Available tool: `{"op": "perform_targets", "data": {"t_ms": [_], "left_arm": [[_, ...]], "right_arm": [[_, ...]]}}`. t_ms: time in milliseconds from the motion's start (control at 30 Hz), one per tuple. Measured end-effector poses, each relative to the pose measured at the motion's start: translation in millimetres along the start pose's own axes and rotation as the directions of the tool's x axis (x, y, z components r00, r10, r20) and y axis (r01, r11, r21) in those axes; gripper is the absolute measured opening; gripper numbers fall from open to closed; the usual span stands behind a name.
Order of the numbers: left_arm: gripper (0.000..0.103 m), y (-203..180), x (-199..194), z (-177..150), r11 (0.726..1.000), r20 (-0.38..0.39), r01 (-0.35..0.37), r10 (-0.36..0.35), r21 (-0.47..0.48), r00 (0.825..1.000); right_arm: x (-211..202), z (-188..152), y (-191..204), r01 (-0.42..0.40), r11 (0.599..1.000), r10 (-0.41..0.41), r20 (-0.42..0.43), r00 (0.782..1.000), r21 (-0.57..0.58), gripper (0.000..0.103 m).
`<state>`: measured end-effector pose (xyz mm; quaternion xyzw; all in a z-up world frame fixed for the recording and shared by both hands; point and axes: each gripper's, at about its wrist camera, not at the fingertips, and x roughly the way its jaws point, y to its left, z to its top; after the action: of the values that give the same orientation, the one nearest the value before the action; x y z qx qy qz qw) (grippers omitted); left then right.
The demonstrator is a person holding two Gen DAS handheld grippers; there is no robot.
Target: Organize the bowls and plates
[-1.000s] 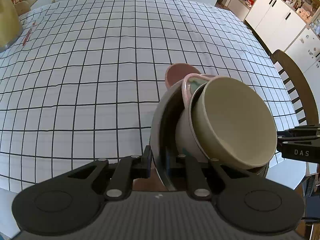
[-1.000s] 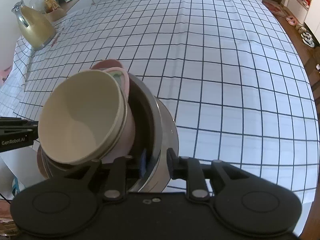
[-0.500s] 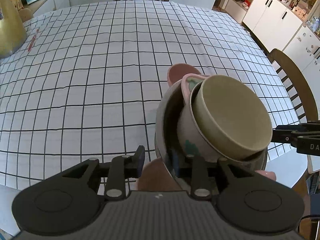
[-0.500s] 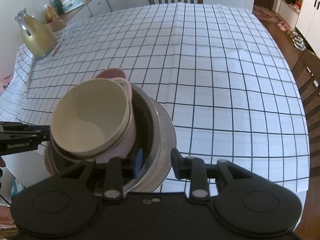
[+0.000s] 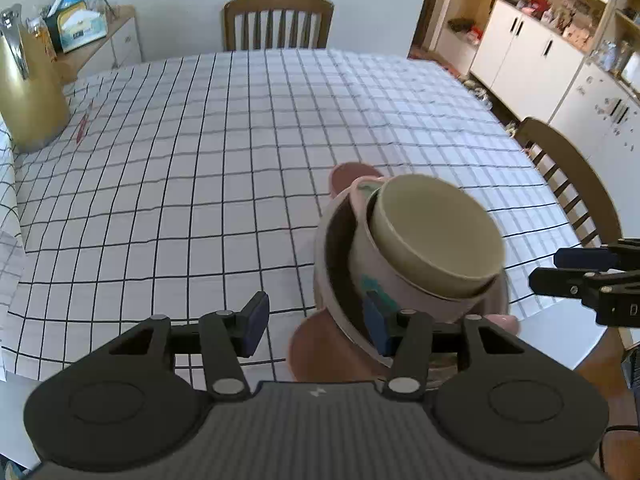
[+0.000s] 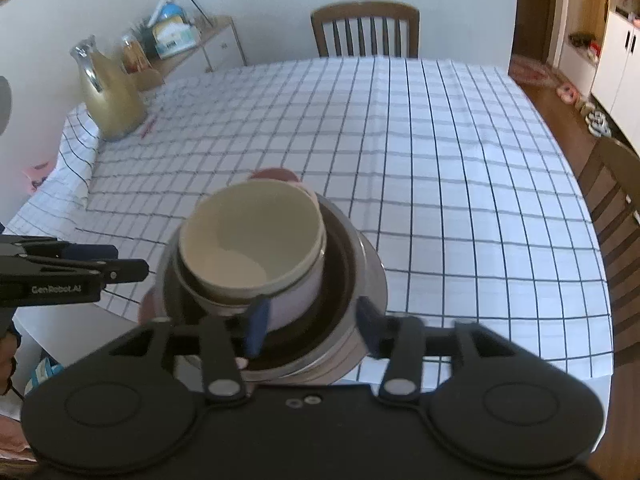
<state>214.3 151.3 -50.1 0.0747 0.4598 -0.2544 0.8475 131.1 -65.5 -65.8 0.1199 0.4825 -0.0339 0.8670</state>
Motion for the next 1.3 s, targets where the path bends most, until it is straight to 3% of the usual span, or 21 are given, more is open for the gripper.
{"op": "perform_targets", "data": {"t_ms": [67,167,533,633,700,1000,1300], "left_arm": [[0.052,-1.9,-11.6,-4.1,1.000,0.021,0.010,-0.010,0.008,1.000],[0.069,-3.2,-28.0,-9.9,1.000,0.063,0.018,-0.019,0.016,0.998],[0.080,-11.1,-63.8,-27.6,0.999,0.190,0.052,-0.053,0.009,0.980],[0.085,-10.4,-71.3,-31.6,0.998,0.219,0.058,-0.059,0.011,0.974],[0.103,-10.2,-74.3,-33.8,0.998,0.228,0.063,-0.063,0.009,0.972],[0.103,-8.0,-81.5,-42.3,0.998,0.226,0.066,-0.063,-0.004,0.972],[0.103,-12.7,-89.7,-49.0,0.998,0.250,0.066,-0.063,0.000,0.966]], "right_arm": [[-8.2,-3.2,4.4,-0.004,1.000,0.005,0.032,0.999,-0.008,0.065],[-19.6,-8.2,10.8,-0.012,1.000,0.014,0.081,0.997,-0.022,0.071],[-54.3,-36.2,33.9,0.051,0.996,-0.029,0.281,0.959,-0.070,0.102],[-60.5,-42.9,38.2,0.078,0.996,-0.057,0.334,0.941,-0.050,0.103],[-61.9,-46.1,39.0,0.089,0.995,-0.071,0.349,0.935,-0.034,0.103],[-63.5,-60.0,39.6,0.067,0.992,-0.104,0.365,0.925,0.111,0.103],[-70.3,-69.2,47.6,0.079,0.989,-0.122,0.381,0.916,0.127,0.103]]}}
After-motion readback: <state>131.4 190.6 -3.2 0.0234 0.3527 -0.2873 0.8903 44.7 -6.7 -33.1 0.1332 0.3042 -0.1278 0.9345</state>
